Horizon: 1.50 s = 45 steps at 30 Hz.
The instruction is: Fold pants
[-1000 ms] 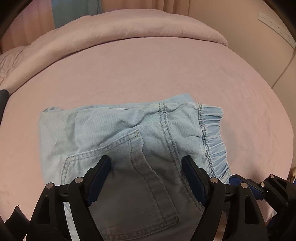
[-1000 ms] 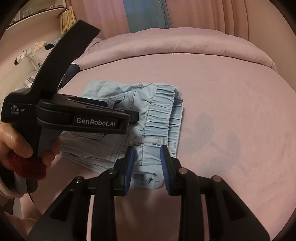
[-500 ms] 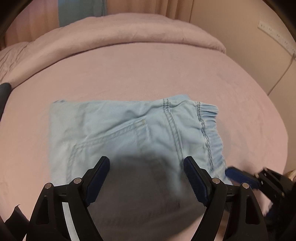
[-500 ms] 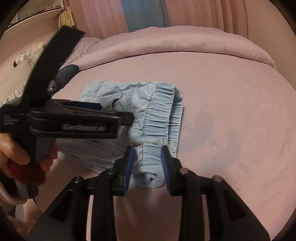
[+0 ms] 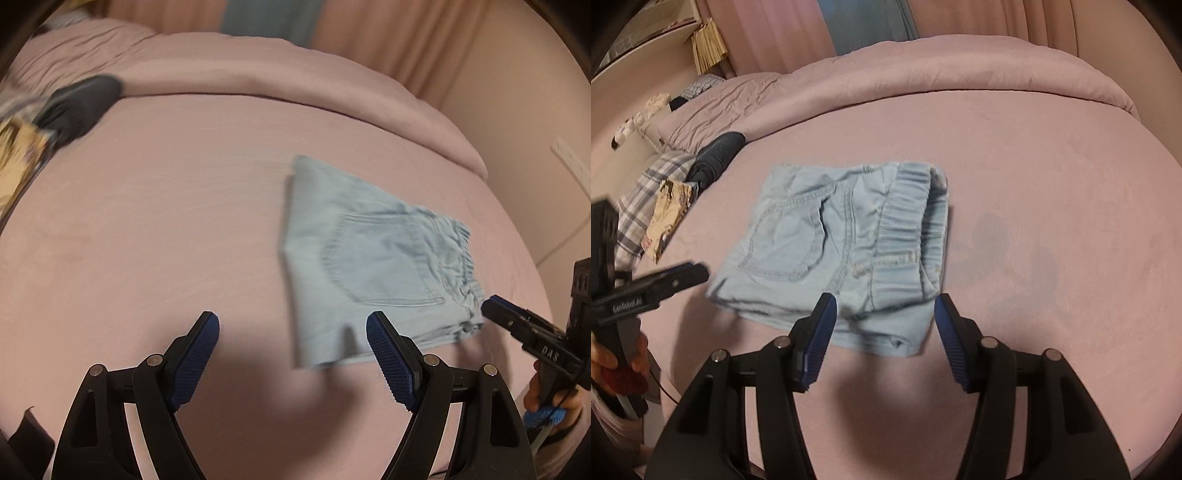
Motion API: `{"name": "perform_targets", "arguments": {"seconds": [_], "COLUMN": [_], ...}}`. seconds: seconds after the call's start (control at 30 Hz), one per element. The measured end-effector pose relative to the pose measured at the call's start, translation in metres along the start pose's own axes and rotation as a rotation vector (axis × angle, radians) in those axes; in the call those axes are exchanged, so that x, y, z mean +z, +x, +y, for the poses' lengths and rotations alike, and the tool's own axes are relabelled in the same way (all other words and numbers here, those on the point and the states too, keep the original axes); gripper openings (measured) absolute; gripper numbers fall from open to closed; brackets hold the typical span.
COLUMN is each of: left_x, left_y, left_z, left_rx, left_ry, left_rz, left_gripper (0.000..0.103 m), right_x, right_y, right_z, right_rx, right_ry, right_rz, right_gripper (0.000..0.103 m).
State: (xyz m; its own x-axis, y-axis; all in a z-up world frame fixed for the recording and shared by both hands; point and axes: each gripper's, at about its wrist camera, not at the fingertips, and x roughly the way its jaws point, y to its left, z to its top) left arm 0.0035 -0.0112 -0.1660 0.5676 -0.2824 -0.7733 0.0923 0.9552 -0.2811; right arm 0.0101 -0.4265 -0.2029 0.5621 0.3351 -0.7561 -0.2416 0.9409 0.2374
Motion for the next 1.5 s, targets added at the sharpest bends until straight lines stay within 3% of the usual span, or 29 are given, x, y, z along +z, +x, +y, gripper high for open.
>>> {"name": "perform_targets", "arguments": {"seconds": [0.3,0.5,0.73,0.87,0.97,1.13,1.5], "left_x": [-0.010,-0.005,0.004,0.012,0.018,0.031,0.041], "left_y": [-0.010,-0.004,0.012,0.023,0.033,0.054,0.076], "left_z": [0.034,0.043,0.047,0.041,0.035,0.024,0.014], "left_rx": [0.043,-0.028,-0.143,-0.215,-0.219,-0.250,-0.281], "left_ry": [-0.079,-0.120,-0.185,-0.198,-0.177,-0.157,-0.136], "left_rz": [-0.025,-0.014,0.030,0.057,0.077,0.111,0.148], "left_gripper": [0.082,0.082,0.082,0.082,0.082,0.082,0.082], "right_x": [0.014,0.015,0.018,0.024,0.027,0.030,0.022], "right_y": [0.009,0.009,0.013,0.015,0.015,0.023,0.044], "right_z": [0.018,0.028,0.013,0.004,-0.008,-0.031,-0.056], "right_rx": [0.048,0.069,0.119,0.103,0.127,0.086,0.216], "right_ry": [0.026,0.006,0.094,0.121,0.165,0.236,0.356], "right_rz": [0.033,0.057,0.073,0.072,0.067,0.085,0.162], "right_gripper": [0.058,0.059,0.060,0.060,0.061,0.067,0.067]}}
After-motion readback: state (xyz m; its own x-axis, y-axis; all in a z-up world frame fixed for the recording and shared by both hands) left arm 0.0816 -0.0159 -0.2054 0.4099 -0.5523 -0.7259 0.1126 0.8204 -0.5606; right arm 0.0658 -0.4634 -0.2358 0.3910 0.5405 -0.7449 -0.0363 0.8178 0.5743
